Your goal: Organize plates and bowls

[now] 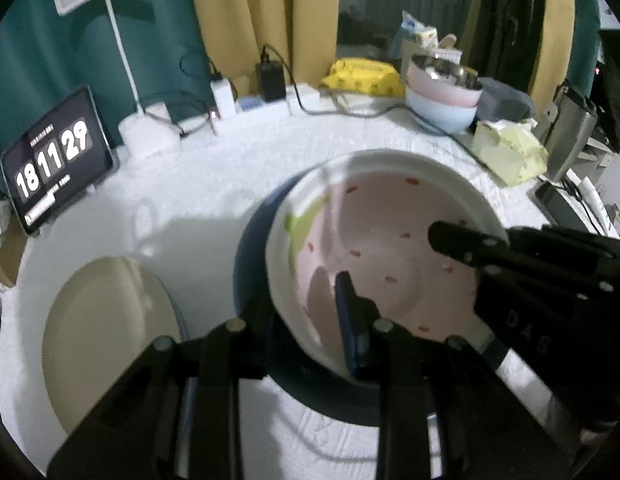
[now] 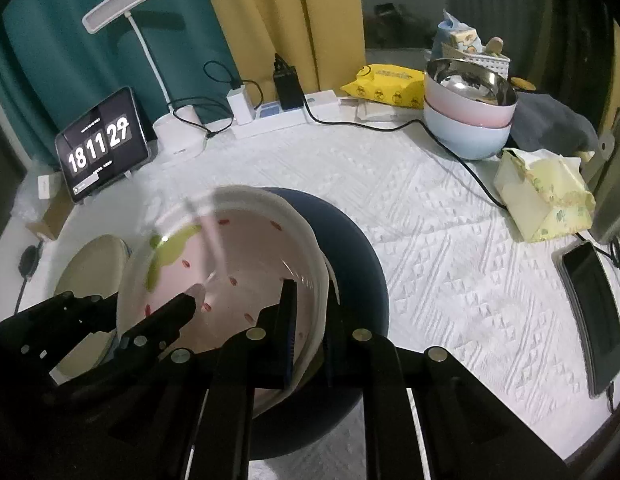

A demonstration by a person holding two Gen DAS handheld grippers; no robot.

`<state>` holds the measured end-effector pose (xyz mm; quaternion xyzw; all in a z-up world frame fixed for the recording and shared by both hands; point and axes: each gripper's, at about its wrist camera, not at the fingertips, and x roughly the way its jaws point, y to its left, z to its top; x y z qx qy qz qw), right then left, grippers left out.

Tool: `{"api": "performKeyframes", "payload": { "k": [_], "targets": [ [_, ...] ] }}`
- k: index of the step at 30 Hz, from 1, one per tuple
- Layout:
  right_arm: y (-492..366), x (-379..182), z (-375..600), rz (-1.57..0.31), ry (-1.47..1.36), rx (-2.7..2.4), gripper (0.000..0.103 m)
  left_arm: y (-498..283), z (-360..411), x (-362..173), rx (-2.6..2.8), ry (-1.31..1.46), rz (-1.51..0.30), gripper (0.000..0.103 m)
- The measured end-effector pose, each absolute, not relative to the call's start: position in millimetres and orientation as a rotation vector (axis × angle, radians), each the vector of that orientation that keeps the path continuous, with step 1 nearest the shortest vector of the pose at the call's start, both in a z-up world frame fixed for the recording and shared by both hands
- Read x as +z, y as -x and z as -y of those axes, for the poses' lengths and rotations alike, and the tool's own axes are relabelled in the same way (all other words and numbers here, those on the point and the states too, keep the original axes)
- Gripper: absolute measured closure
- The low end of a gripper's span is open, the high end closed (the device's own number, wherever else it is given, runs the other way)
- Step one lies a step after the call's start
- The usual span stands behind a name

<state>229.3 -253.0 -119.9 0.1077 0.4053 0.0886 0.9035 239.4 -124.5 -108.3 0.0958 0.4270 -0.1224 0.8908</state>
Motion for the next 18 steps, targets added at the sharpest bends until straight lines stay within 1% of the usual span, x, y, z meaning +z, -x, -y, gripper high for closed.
{"api": "performKeyframes", "payload": {
  "k": [4, 6, 13, 18],
  "targets": [
    [-228.6, -119.9, 250.0, -0.827, -0.201, 0.173, 0.091, -238.8, 125.4, -110.8, -0.249, -0.205, -0.874, 0.076],
    [-229.1, -120.1, 250.1, -0.826, -0.199, 0.173, 0.091, -240.0, 124.5, -111.0, -0.252, -0.202, -0.876, 0.074],
    [-228.9, -119.7, 249.7, -0.826, -0.199, 0.177, 0.090, -238.2, 119.1, -106.0, -0.266, -0.192, -0.857, 0.074],
    [-228.6, -116.8, 245.5, -0.827, -0.171, 0.169, 0.088, -238.6, 114.8, -100.9, -0.269, -0.180, -0.846, 0.071]
  ]
}}
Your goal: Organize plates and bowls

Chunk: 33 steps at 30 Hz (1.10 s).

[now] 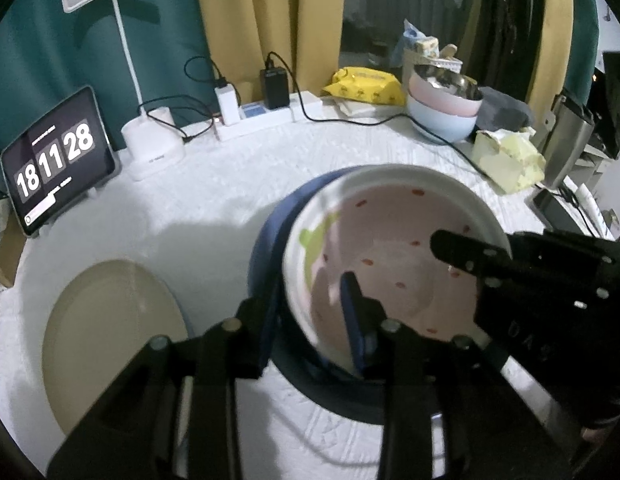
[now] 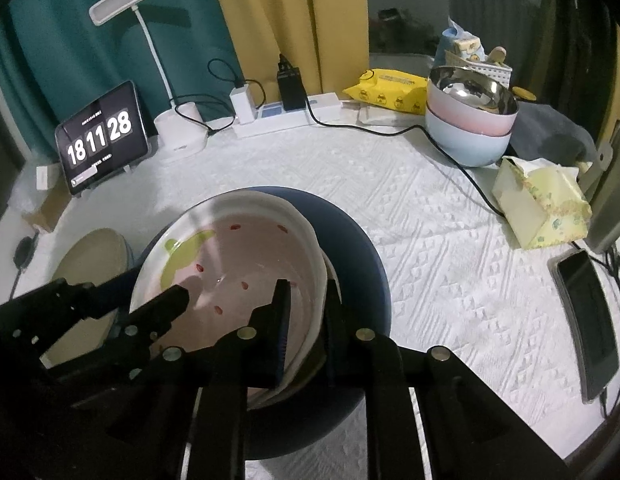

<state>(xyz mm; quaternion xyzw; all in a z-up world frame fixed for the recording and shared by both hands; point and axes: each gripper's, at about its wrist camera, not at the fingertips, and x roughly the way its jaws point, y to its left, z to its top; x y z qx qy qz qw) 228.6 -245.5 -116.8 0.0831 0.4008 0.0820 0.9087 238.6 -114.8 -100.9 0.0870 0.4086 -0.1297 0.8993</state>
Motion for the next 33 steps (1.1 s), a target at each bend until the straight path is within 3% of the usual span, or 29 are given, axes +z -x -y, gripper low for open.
{"api": "performKeyframes", "payload": {
  "k": [11, 15, 33],
  "targets": [
    [-220.3, -111.7, 239.8, -0.806, -0.138, 0.179, 0.069, -233.9, 104.7, -93.8, -0.298, -0.152, -0.826, 0.071],
    [-214.5, -107.2, 243.0, -0.789, -0.174, 0.163, 0.050, -232.9, 98.5, -89.7, -0.297, -0.140, -0.810, 0.071],
    [-203.6, -84.4, 238.6, -0.753, -0.123, 0.133, 0.049, -230.6, 70.6, -73.7, -0.257, -0.078, -0.783, 0.070]
  ]
}}
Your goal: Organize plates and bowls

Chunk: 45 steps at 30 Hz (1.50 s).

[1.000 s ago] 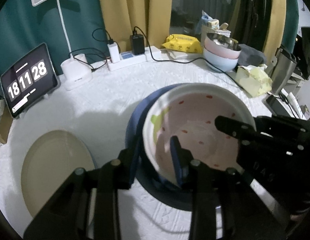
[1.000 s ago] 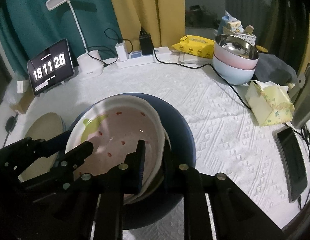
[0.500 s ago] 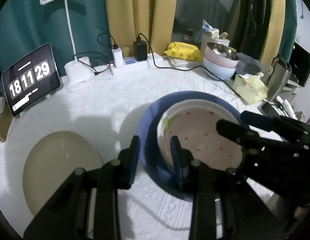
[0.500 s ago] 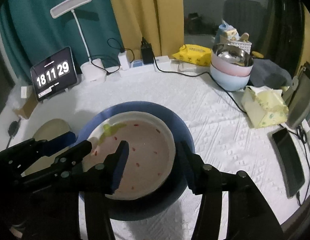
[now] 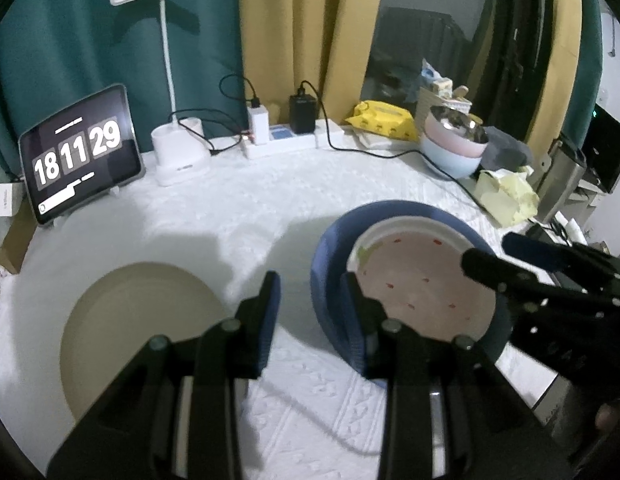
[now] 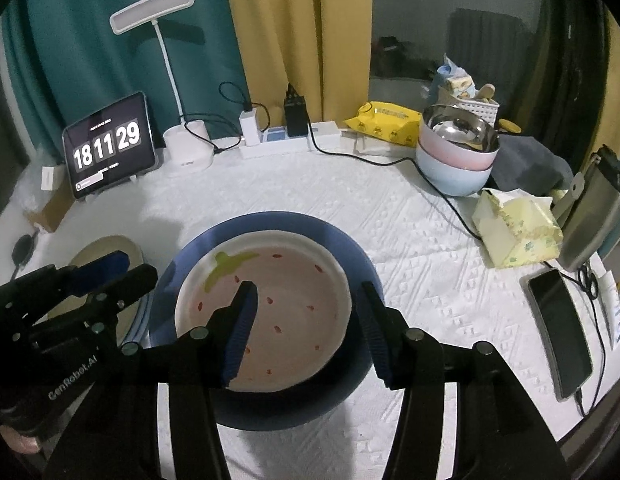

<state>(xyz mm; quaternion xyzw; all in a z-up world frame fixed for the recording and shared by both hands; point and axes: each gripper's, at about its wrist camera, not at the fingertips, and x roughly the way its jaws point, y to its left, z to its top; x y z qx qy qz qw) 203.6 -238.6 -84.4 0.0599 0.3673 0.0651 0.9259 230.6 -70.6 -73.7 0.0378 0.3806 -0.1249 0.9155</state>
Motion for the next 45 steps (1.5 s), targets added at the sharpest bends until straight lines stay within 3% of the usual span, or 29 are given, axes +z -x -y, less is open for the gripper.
{"api": "performKeyframes", "payload": {
  "k": [37, 45],
  "targets": [
    [-226.8, -135.9, 301.6, -0.794, -0.239, 0.125, 0.049, -254.7, 83.3, -111.7, -0.230, -0.166, -0.877, 0.067],
    [-233.1, -142.6, 303.4, -0.792, -0.248, 0.150, 0.049, -264.6, 73.1, -118.9, -0.212, -0.109, -0.896, 0.050]
  ]
}}
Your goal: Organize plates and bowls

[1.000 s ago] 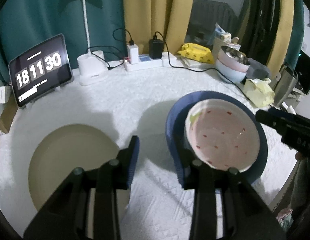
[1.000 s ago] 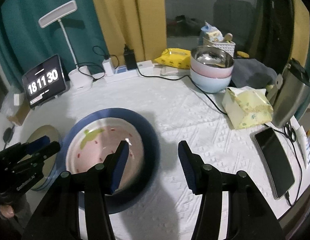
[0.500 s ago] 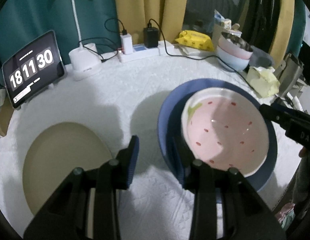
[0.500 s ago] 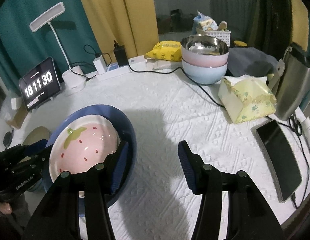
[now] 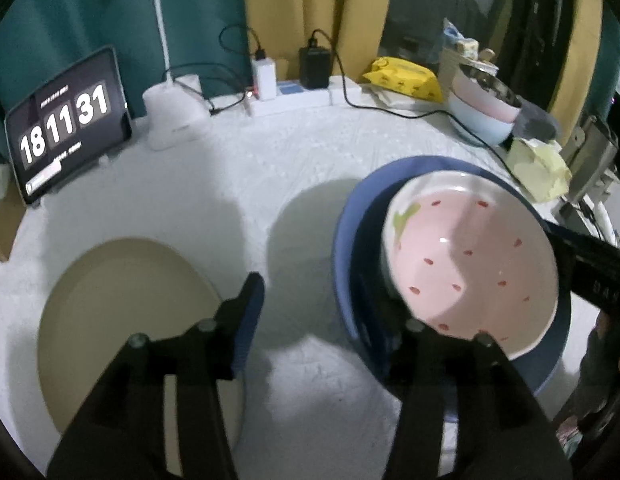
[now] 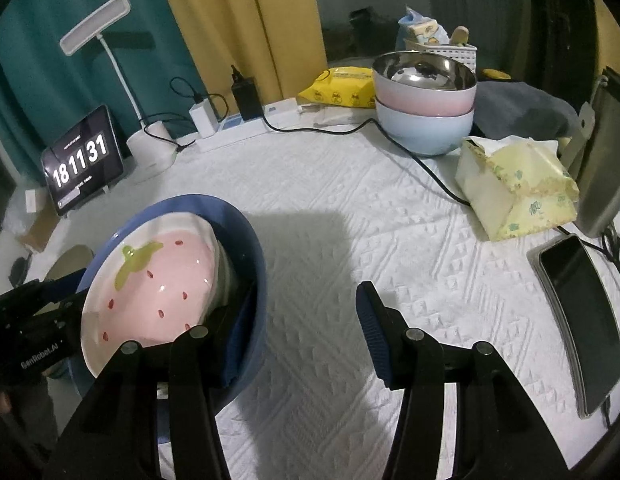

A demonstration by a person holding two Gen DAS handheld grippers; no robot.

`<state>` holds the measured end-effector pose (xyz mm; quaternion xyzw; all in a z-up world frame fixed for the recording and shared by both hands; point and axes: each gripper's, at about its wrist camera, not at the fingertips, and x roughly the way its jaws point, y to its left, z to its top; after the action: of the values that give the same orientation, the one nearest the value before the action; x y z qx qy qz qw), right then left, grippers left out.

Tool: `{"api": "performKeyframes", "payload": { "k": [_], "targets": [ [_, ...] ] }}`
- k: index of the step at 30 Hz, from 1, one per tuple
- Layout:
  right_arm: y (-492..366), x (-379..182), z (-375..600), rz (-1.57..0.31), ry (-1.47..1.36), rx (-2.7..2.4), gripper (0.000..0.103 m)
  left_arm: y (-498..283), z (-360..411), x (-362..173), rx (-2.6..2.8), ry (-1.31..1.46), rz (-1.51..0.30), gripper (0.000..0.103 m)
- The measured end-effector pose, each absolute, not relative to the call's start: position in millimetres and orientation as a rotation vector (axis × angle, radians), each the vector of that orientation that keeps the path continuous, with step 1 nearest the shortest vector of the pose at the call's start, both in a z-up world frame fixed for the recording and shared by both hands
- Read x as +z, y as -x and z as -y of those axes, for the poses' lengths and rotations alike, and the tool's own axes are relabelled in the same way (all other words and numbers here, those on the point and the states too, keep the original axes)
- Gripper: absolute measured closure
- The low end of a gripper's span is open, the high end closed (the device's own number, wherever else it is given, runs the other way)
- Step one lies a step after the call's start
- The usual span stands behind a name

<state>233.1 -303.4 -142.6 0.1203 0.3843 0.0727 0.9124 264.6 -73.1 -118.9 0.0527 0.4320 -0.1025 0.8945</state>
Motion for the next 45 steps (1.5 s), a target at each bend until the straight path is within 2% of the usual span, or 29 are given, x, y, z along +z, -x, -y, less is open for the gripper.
{"api": "performKeyframes", "payload": {
  "k": [4, 6, 10, 12, 16, 18, 19, 45],
  "targets": [
    [-233.3, -144.1, 305.4, -0.784, -0.281, 0.157, 0.049, -258.8, 76.6, -120.0, -0.202, -0.137, -0.846, 0.050],
    [-234.9, -146.2, 308.8, -0.789, -0.310, 0.184, 0.052, -256.0, 74.7, -120.9, -0.200, -0.114, -0.827, 0.053],
    [-235.9, -147.8, 311.3, -0.788, -0.381, 0.251, 0.070, -253.3, 75.2, -120.5, -0.212, -0.095, -0.811, 0.062],
    [-233.8, -145.7, 307.3, -0.767, -0.380, 0.262, 0.079, -251.9, 74.9, -120.7, -0.225, -0.091, -0.792, 0.063],
    [-232.6, -142.0, 300.6, -0.744, -0.360, 0.265, 0.090, -254.1, 70.3, -120.8, -0.262, -0.038, -0.805, 0.066],
    [-233.5, -139.8, 296.5, -0.741, -0.339, 0.258, 0.091, -249.7, 78.6, -120.2, -0.283, -0.060, -0.791, 0.086],
    [-234.0, -139.1, 295.0, -0.741, -0.339, 0.256, 0.092, -246.9, 83.9, -119.7, -0.273, -0.081, -0.776, 0.088],
    [-225.7, -136.4, 295.9, -0.773, -0.409, 0.167, 0.094, -241.8, 84.9, -114.7, -0.292, -0.059, -0.755, 0.090]
  ]
}}
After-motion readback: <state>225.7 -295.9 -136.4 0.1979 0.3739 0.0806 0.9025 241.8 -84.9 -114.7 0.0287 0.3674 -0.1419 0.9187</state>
